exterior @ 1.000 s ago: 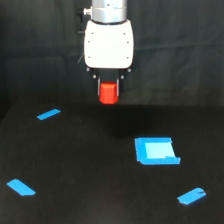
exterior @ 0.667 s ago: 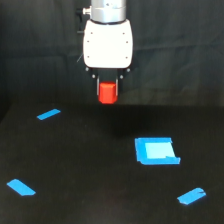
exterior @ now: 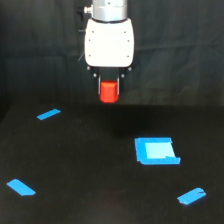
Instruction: Pick up the red object from the table
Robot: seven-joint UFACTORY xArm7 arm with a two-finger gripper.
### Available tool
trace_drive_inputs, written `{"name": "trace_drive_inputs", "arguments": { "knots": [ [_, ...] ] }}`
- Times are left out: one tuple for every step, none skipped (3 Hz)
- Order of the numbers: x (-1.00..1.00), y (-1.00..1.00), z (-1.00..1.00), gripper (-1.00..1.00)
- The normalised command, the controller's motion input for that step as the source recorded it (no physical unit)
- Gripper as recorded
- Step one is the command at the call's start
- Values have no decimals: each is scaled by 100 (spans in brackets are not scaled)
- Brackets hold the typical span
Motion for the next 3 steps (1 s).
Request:
{"name": "trace_drive_inputs", "arguments": {
  "knots": [
    [11,-4,3,-98],
    [5,3,7,-100],
    [0,-5,2,-100]
  ]
}}
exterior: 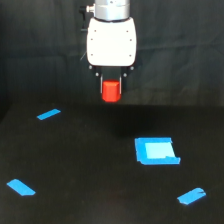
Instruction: Pick up the red object from the table
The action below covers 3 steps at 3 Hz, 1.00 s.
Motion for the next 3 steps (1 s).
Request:
{"name": "trace_drive_inputs", "arguments": {
  "knots": [
    [11,-3,-7,-94],
    [-13,3,8,-97],
    [7,-1,7,-100]
  ]
}}
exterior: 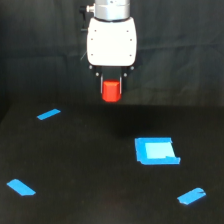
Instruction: Pick up the red object from the table
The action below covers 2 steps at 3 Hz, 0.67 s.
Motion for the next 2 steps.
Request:
{"name": "trace_drive_inputs", "arguments": {
  "knots": [
    [6,-3,18,-92],
    [5,1,2,-100]
  ]
}}
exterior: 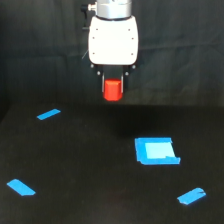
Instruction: Pick up the red object from the table
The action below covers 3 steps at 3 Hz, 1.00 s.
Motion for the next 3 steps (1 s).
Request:
{"name": "trace_drive_inputs", "arguments": {
  "knots": [
    [-2,-1,7,-97],
    [4,-3,-3,-90],
    [7,-3,-6,-100]
  ]
}}
